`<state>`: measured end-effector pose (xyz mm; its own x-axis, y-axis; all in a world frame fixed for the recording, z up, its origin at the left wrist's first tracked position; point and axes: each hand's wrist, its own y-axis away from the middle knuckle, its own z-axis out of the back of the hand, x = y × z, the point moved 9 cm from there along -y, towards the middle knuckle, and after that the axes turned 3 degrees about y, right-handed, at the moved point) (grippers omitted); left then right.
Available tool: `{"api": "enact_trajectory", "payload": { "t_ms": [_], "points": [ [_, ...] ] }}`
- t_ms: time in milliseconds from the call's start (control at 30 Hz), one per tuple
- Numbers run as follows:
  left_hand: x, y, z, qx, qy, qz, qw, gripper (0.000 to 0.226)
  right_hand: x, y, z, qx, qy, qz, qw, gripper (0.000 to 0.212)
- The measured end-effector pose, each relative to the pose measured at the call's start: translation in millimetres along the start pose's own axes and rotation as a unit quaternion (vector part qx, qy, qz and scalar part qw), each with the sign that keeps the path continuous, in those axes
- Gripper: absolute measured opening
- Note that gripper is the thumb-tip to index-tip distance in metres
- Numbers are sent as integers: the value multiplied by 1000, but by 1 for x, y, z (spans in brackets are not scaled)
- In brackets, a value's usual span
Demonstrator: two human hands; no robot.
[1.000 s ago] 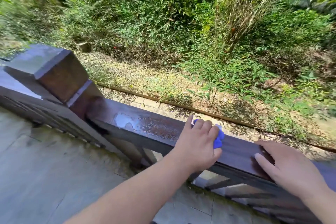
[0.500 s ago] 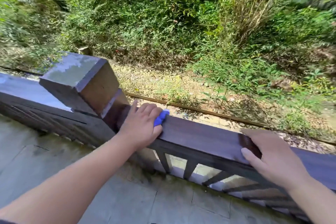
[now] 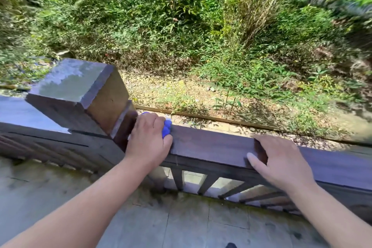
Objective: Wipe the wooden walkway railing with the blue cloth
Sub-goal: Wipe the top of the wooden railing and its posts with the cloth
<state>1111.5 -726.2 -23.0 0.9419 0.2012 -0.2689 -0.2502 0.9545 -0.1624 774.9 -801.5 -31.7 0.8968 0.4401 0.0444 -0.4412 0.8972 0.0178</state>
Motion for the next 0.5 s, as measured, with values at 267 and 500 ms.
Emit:
{"api": "enact_trajectory", "payload": {
  "t_ms": [267, 500],
  "points": [
    [-2, -1, -1, 7, -17, -2, 1000, 40, 2, 0, 0, 10, 14, 0, 1000, 65],
    [-69, 3, -17, 19, -41, -66, 997, 40, 3, -1, 3, 11, 17, 2, 1000, 62]
  ]
}}
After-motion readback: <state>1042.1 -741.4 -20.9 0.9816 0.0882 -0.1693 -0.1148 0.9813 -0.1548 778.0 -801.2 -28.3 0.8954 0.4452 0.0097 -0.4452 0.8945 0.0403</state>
